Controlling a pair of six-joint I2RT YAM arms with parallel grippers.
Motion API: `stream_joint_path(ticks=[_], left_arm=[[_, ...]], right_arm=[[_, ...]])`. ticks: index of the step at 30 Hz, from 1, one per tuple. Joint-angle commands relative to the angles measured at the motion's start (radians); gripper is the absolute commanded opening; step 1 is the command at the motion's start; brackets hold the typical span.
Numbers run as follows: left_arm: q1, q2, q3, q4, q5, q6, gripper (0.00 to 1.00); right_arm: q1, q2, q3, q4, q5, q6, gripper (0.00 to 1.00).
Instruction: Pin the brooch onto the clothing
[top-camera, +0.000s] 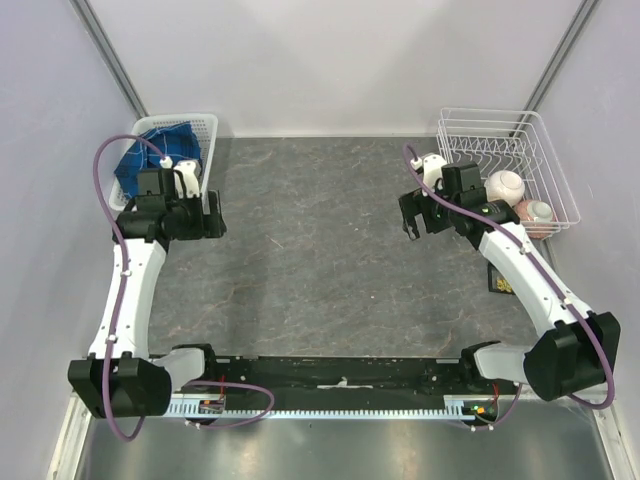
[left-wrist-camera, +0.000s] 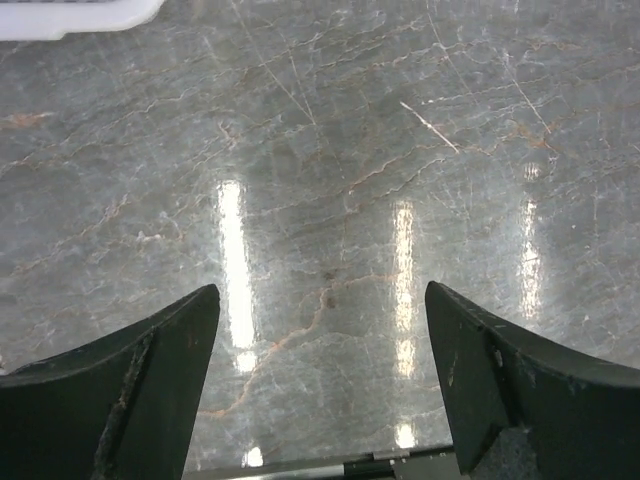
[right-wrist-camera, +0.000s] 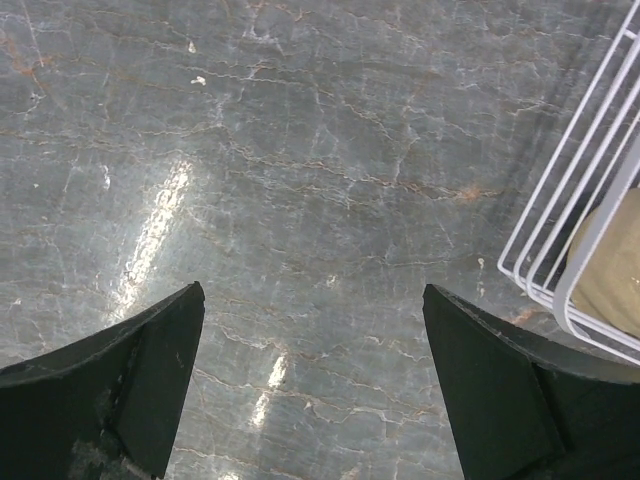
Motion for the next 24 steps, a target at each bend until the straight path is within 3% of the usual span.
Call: stream_joint_path(ticks=[1,5,9,12,14,18,24], left_arm=[[0.049,0.077,0.184,0.01,-0.011,-0.015,0.91],[0.143,0.235,0.366,0.021,0.043,-0.022,0.91],[0.189,0.394,0.553,0.071,-0.05,-0.061,0.9],[0.227,0.494,0.599,0.182,-0.132,-0.124,0.89],[0.242,0.596,0.635,0.222,-0.109,-0.11,0.93],[0.29,0.802,0.855,0.191,-0.113,-0.065,0.94],[0.333,1.016,0.995,0.239,0.022,-0.006,0.99]], right_arm=[[0.012,0.013,0.025,0.018,-0.017,0.024,0.98],[0.013,0.008,0.008,0.028,-0.031,0.036,0.98],[0.012,0.02,0.013,0.002,-0.059,0.018,0.98],[0.013,0.02,0.008,-0.012,-0.088,0.001,0.98],[0.012,0.025,0.005,-0.02,-0.096,-0.015,0.98],[0.013,0.057,-0.006,-0.023,-0.114,-0.022,0.98],[0.013,0.089,-0.021,-0.012,-0.127,-0.025,0.98]])
